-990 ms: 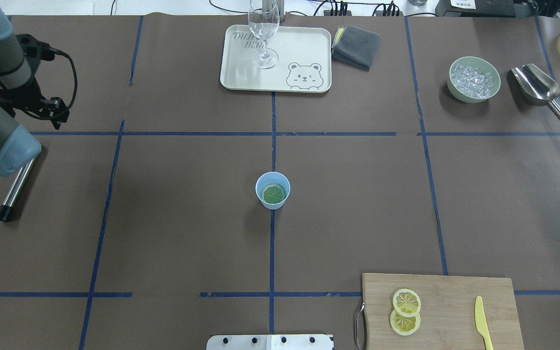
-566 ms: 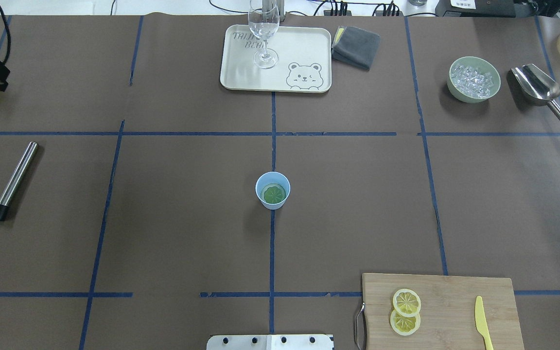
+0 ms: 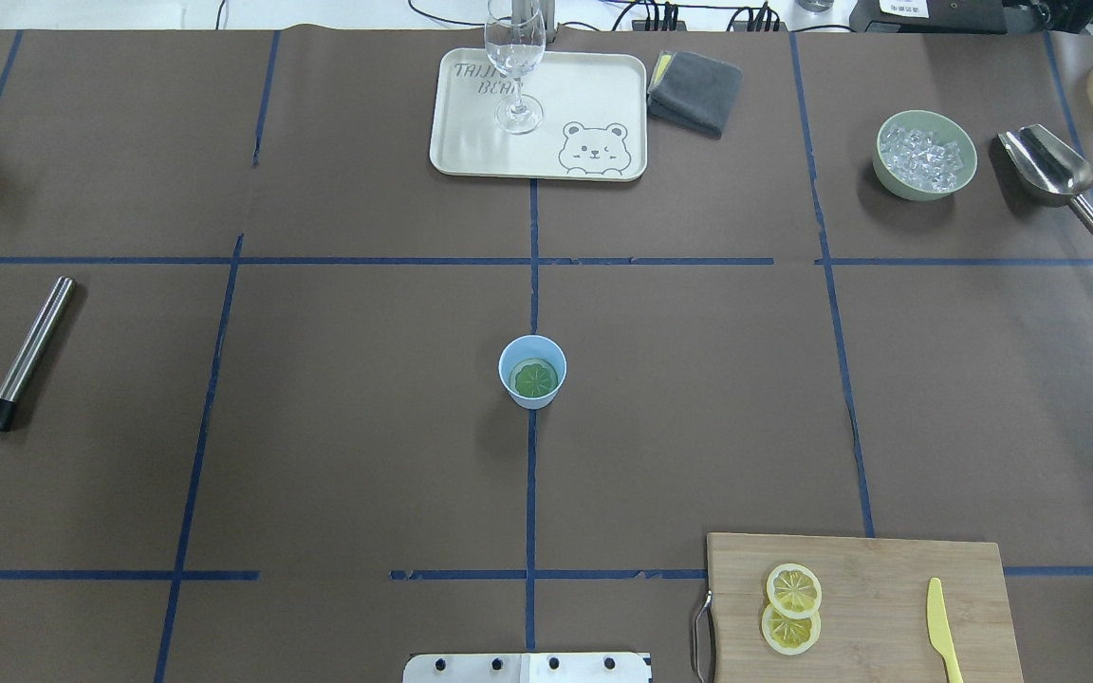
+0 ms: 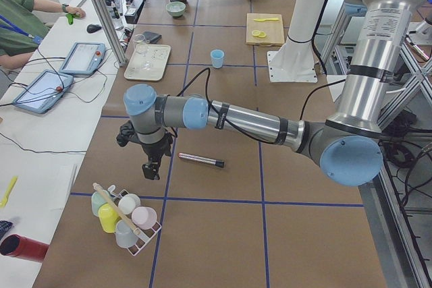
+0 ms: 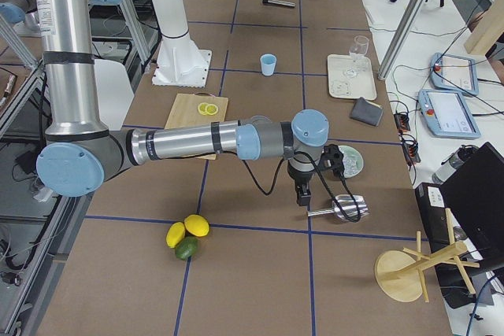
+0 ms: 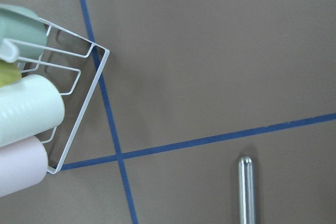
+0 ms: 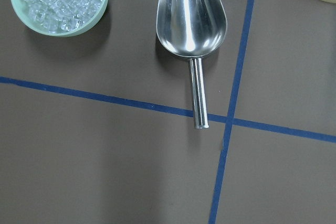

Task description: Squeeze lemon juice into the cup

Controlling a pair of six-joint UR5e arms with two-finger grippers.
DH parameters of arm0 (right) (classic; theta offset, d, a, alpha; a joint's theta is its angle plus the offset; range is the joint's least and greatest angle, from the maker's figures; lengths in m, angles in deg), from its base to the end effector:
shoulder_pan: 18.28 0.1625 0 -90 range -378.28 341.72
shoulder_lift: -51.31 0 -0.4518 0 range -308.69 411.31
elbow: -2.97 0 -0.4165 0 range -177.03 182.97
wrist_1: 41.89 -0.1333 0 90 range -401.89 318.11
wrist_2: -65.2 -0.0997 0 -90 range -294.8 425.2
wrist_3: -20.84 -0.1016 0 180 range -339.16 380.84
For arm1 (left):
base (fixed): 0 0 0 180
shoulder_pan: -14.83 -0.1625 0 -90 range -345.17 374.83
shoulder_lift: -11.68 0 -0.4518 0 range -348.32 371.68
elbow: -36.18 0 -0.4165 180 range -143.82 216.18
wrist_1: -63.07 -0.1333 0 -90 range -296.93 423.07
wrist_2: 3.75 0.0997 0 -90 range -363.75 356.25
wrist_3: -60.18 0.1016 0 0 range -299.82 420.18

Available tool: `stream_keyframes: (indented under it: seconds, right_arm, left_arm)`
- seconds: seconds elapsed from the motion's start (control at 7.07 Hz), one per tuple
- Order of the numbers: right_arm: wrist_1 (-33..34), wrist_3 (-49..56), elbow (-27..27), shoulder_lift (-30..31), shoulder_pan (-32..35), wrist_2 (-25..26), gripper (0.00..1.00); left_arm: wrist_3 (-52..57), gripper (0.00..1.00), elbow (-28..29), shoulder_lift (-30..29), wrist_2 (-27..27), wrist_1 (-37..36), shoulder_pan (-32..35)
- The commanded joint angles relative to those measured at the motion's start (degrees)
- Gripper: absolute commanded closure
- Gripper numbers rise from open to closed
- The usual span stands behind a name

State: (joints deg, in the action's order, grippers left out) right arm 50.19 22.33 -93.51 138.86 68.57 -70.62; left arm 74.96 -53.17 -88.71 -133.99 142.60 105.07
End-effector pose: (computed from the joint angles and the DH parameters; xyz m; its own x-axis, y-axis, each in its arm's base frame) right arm 0.0308 -0.5407 0.6076 0.6895 -0.1494 0.7087 0.0725 0.9878 0.1377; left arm -0.0701 -0.5904 0.6152 0.7391 0.2440 -0.6278 -0.1907 0.9697 0.1525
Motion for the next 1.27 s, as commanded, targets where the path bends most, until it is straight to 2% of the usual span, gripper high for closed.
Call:
stream_keyframes:
  seconds: [0.0,0.14,0.57,1.13]
  right_arm:
    - [0.0,0.0,0.1,1.4,0.5,0.0,0.00]
    - [0.0,0.0,0.2,1.6,0.7,-0.1,0.00]
    - [0.0,0.0,-0.4,2.4,1.6,-0.4,0.00]
    - [-0.1,-0.1,-0.5,2.6,1.6,-0.4,0.00]
  left_arm:
    - [3.9,0.00,3.7,5.1,-0.4,4.9,3.0]
    - [3.8,0.00,4.6,7.0,-1.7,7.2,3.0]
    - [3.4,0.00,5.2,7.1,-1.7,8.2,2.9]
    - [-1.0,0.00,1.4,7.0,-1.7,7.8,2.9]
